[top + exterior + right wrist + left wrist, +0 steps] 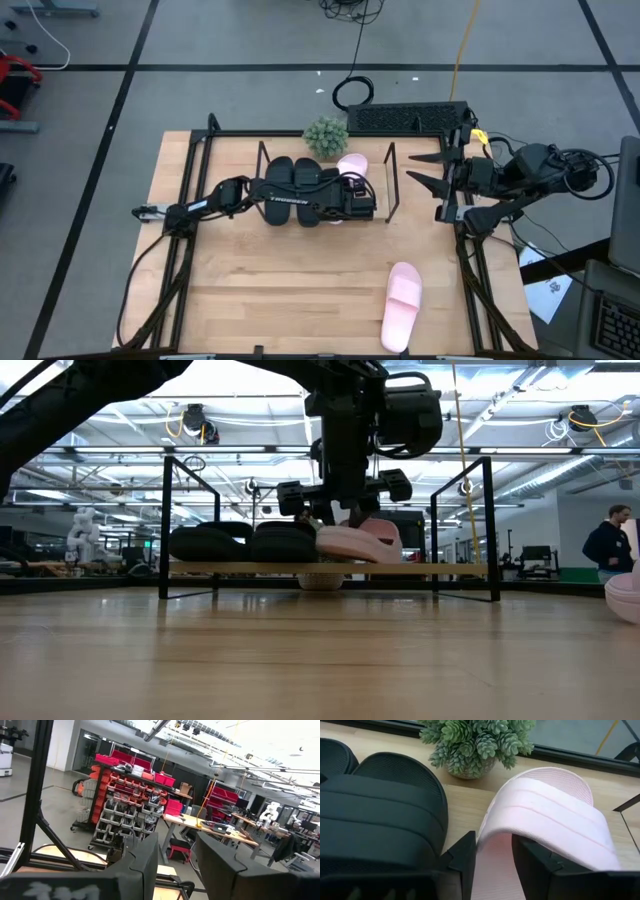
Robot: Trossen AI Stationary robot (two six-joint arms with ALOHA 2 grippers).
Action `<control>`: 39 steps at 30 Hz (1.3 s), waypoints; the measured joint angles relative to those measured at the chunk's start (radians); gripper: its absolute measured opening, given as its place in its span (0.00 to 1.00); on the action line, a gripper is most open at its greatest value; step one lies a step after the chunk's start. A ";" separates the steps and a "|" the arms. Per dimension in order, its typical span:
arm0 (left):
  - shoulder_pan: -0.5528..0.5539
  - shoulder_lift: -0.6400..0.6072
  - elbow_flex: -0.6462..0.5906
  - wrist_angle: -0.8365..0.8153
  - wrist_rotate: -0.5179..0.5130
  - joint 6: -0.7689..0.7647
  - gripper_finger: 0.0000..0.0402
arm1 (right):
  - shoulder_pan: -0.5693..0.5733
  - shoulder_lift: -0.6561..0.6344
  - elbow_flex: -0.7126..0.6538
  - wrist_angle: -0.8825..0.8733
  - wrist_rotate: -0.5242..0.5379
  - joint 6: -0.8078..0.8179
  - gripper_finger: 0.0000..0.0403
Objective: Pick and place slides into the shelf
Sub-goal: Put the left pink slides on the shelf
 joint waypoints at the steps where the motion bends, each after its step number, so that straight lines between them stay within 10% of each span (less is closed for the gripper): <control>1: 0.000 0.000 0.000 0.000 0.000 0.000 0.31 | 0.000 0.000 0.000 0.000 -0.005 0.000 0.30; 28: -0.062 -0.051 0.001 0.011 -0.088 0.012 0.52 | 0.000 0.000 0.000 -0.007 -0.047 -0.001 0.30; 39: -0.097 -0.048 0.002 0.333 -0.136 0.811 0.52 | 0.000 0.000 0.000 -0.008 -0.047 -0.002 0.30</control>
